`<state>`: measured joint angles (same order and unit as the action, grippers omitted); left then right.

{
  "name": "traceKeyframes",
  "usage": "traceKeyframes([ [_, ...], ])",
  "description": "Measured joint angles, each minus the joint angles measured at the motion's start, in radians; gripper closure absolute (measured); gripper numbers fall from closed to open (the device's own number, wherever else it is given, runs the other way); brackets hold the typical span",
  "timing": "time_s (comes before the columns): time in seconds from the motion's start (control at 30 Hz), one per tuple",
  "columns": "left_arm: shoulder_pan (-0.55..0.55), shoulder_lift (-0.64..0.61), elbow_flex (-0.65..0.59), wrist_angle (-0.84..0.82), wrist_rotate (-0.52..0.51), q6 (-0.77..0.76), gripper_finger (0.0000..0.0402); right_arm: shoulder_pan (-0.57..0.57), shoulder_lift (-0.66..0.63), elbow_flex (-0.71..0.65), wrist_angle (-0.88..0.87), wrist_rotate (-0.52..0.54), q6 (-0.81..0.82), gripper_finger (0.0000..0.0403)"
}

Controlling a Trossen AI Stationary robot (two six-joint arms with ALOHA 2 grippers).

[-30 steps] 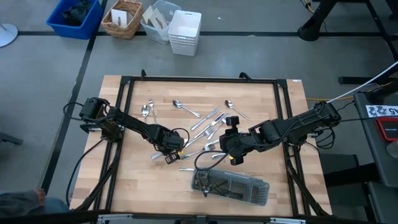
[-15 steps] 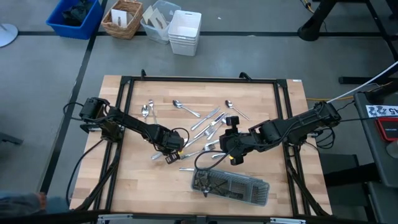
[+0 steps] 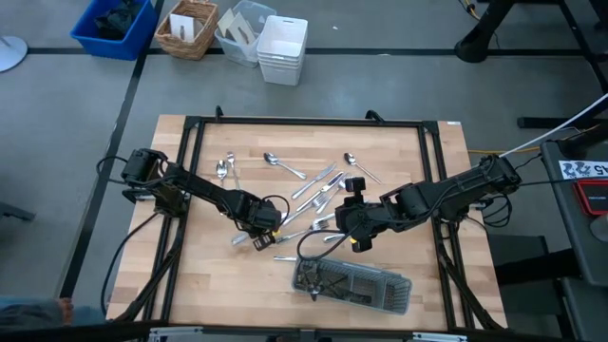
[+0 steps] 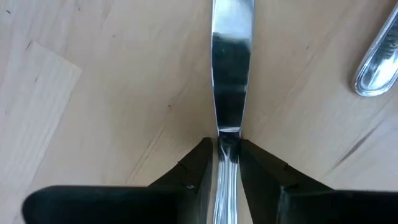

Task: Sort silverware
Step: Put the knife into the gray silverware rack

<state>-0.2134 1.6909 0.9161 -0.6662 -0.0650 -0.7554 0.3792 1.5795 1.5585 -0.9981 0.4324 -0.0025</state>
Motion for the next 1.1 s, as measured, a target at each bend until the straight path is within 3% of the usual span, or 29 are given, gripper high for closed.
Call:
traceKeyframes([
  [0.37,0.000,-0.002,0.001,-0.001,0.001,-0.020,0.0376,0.000,0.000,0.000,0.000,0.000,0.000,0.0308],
  [1.1,0.000,-0.018,0.000,0.003,-0.004,-0.029,0.0397,0.000,0.000,0.000,-0.008,-0.034,0.000,0.0308],
])
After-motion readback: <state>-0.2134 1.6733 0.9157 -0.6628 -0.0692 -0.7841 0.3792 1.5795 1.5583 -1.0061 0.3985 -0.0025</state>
